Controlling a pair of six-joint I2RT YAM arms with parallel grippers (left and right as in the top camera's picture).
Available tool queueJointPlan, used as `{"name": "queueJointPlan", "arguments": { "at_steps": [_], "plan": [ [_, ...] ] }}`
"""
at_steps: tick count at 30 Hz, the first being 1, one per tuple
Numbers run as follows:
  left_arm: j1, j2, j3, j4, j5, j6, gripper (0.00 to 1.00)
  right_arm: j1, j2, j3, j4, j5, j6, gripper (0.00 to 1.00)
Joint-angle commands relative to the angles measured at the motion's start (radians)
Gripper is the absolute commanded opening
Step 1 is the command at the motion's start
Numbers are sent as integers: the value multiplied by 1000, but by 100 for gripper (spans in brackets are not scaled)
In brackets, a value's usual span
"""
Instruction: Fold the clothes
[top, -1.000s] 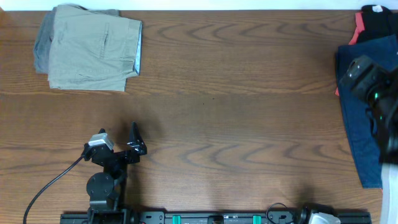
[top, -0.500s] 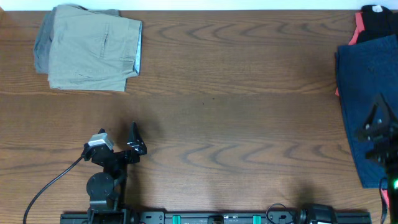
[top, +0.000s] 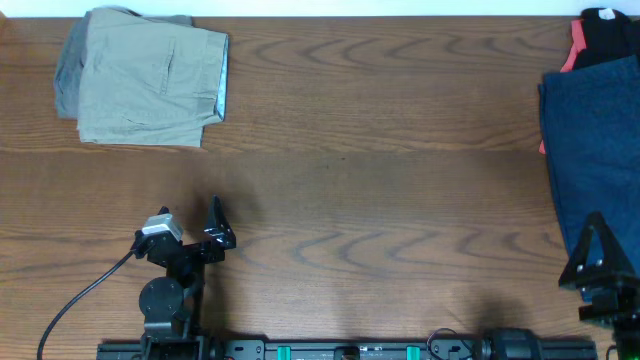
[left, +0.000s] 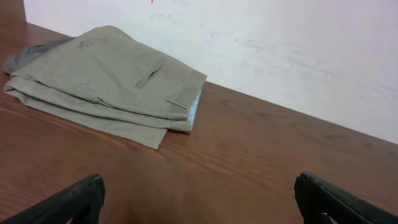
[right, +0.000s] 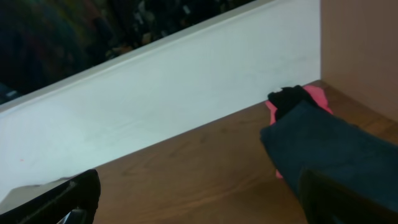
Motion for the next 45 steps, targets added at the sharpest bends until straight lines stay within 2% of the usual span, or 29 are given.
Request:
{"name": "queueJointPlan", "arguments": {
  "at_steps": [1, 7, 16, 25, 39, 45],
  "plan": [
    [6, -7, -28, -21, -23, 9, 98, 9, -43, -45, -3, -47, -11, 99],
    [6, -7, -28, -21, -23, 9, 98, 10, -172, -299, 39, -98, 26, 99],
    [6, -7, -28, -21, -23, 9, 98, 44, -462, -795, 369, -129, 172, 99],
    [6, -7, -28, -21, -23, 9, 98, 61, -473, -1098, 675, -198, 156, 99],
    [6, -7, -28, -21, -23, 9, 98, 90, -474, -1384, 1033, -241, -95, 99],
    [6, -7, -28, -21, -23, 9, 98, 89, -474, -1385, 994, -276, -329, 99]
  ]
}}
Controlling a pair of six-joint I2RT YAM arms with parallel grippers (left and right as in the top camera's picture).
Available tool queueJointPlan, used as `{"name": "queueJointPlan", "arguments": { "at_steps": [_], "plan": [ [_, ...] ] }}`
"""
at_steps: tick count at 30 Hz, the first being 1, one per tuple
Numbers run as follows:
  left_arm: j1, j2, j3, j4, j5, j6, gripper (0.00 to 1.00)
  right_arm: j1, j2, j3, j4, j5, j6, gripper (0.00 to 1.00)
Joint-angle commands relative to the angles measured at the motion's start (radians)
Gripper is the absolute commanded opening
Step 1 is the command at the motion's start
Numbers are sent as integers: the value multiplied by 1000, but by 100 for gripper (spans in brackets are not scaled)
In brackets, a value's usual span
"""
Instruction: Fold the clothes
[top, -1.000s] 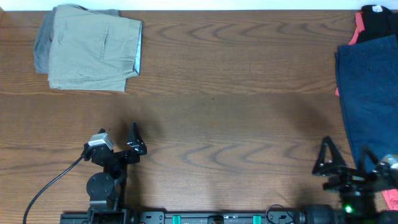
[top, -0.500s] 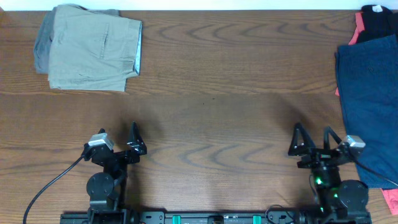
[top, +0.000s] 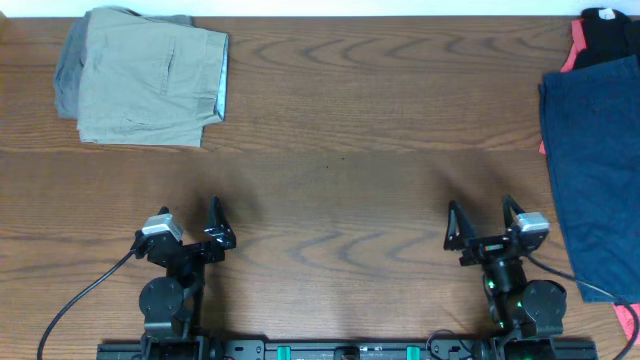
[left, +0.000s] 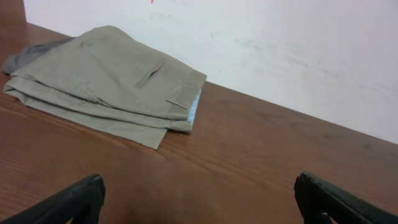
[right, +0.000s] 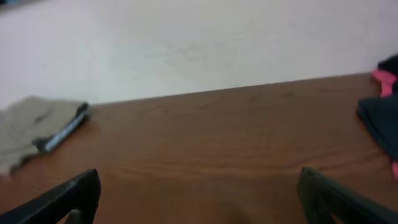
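Folded khaki shorts (top: 150, 75) lie at the table's far left corner, also seen in the left wrist view (left: 106, 84) and at the left edge of the right wrist view (right: 31, 130). A dark blue garment (top: 595, 170) lies spread along the right edge over a pink and black item (top: 600, 35). My left gripper (top: 195, 225) rests open near the front left, empty. My right gripper (top: 482, 228) rests open near the front right, left of the blue garment, holding nothing.
The wooden table (top: 340, 190) runs to a white wall (left: 280, 43) at the back. A black cable (top: 85, 295) trails from the left arm toward the front edge. Both arm bases sit on a rail along the front.
My right gripper has moved left from the table's right edge, by the blue garment, to a spot near the front right. The left arm and the clothes have not moved.
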Motion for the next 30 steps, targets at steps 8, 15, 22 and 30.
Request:
{"name": "queueJointPlan", "arguments": {
  "at_steps": [8, 15, 22, 30],
  "plan": [
    [5, -7, -28, -22, -23, 9, 98, 5, -7, -4, -29, -19, -241, 99],
    [5, -7, -28, -22, -23, 9, 98, 2, -7, -3, -27, -19, -243, 99],
    [5, -7, -28, -22, -23, 9, 98, 2, -7, -3, -27, -19, -243, 99],
    [5, -7, -28, -22, -23, 9, 98, 2, -7, -3, -27, -19, -243, 99]
  ]
}}
